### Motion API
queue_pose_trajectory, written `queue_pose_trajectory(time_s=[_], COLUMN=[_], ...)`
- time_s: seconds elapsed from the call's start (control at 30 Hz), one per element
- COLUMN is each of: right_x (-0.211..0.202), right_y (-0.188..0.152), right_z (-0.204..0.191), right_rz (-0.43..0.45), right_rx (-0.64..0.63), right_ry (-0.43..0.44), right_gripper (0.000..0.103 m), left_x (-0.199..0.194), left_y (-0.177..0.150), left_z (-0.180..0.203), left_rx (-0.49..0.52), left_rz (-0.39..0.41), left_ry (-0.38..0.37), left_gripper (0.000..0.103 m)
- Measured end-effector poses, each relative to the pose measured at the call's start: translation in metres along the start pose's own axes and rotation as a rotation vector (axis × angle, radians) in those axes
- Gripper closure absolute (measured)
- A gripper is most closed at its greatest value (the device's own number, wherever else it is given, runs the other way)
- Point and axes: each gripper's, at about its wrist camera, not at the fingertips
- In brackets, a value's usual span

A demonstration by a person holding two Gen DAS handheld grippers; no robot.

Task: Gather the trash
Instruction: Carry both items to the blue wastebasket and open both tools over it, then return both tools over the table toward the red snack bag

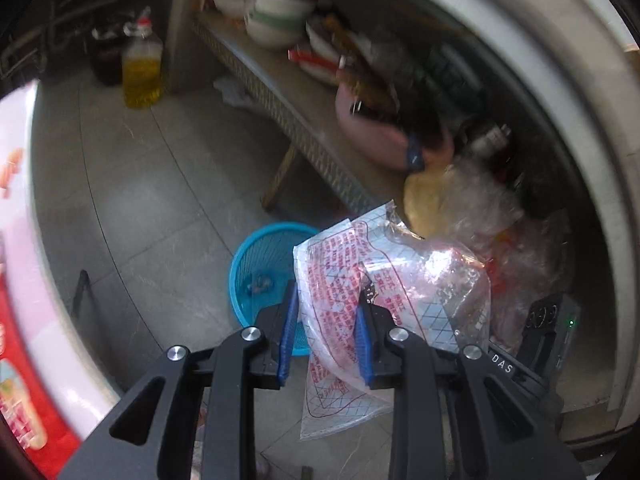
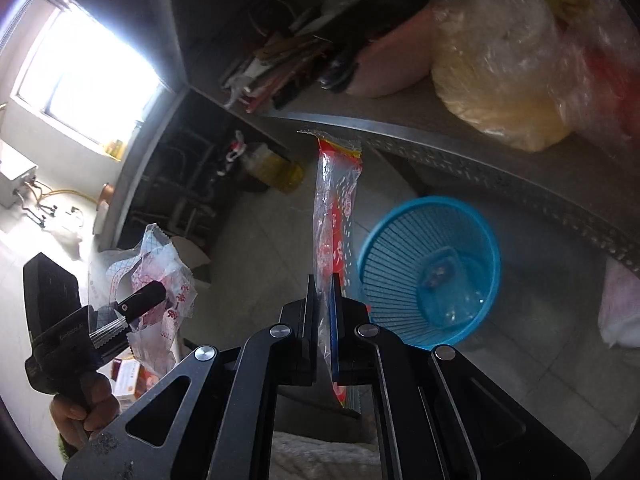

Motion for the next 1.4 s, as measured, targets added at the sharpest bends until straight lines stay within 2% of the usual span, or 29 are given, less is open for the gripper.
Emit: queue_pose_trajectory(time_s=[0.1,0.17,0.2,0.23,0.27,0.3,0.37,0.47,0.63,0.83,1.0,1.27,1.4], right_x=[0.026,0.051,0.066,0.077,0.094,0.105,0.118,0.12,0.103,0.073,0.047,-0.003,-0.023], right_y=[0.005,0.005,0.006,0.007,0.007,0.007,0.006,-0.002,-0.015,-0.018,-0.029,-0.031,-0.034], right_z=[0.011,0.01,0.01,0.012,0.016,0.022,0.033,0.05,0.054,0.043,0.017,-0.044,-0.078], right_rz=[-0.029,-0.046,-0.061,-0.075,-0.097,-0.11,-0.114,-0.124,-0.108,-0.1,-0.082,-0.014,0.003], right_rx=[-0.02,-0.058,-0.074,-0.081,-0.083,-0.08,-0.06,-0.006,-0.018,-0.036,-0.104,-0.265,-0.344], right_ry=[-0.069,-0.117,-0.14,-0.16,-0.184,-0.214,-0.275,-0.273,-0.284,-0.277,-0.251,-0.141,-0.069], right_gripper=[0.1,0.099,0.095,0.094,0.091,0.079,0.062,0.062,0.062,0.06,0.048,0.034,0.03], left_x=[0.044,0.068,0.081,0.095,0.105,0.112,0.12,0.113,0.093,0.046,-0.014,-0.136,-0.192], left_y=[0.008,0.012,0.013,0.014,0.015,0.014,0.014,0.01,0.01,0.009,-0.007,-0.069,-0.109], left_z=[-0.01,-0.015,-0.019,-0.023,-0.028,-0.035,-0.04,-0.039,-0.033,-0.016,0.0,-0.003,-0.012], left_rx=[-0.029,-0.04,-0.048,-0.059,-0.077,-0.1,-0.141,-0.148,-0.11,-0.084,-0.026,-0.054,-0.07], left_rz=[-0.083,-0.114,-0.132,-0.16,-0.177,-0.187,-0.197,-0.176,-0.125,-0.053,0.032,0.255,0.38], left_ry=[0.029,0.049,0.052,0.073,0.107,0.127,0.124,0.081,0.055,0.027,0.001,0.001,0.073], left_gripper=[0.077,0.071,0.056,0.047,0.044,0.04,0.036,0.035,0.033,0.033,0.033,0.027,0.025])
Point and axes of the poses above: each gripper's, at about its wrist camera, not at the fingertips, and x roughly the way its jaws point, z to its right, y to its top, and after that the axes turned 11 degrees about -y, right-handed
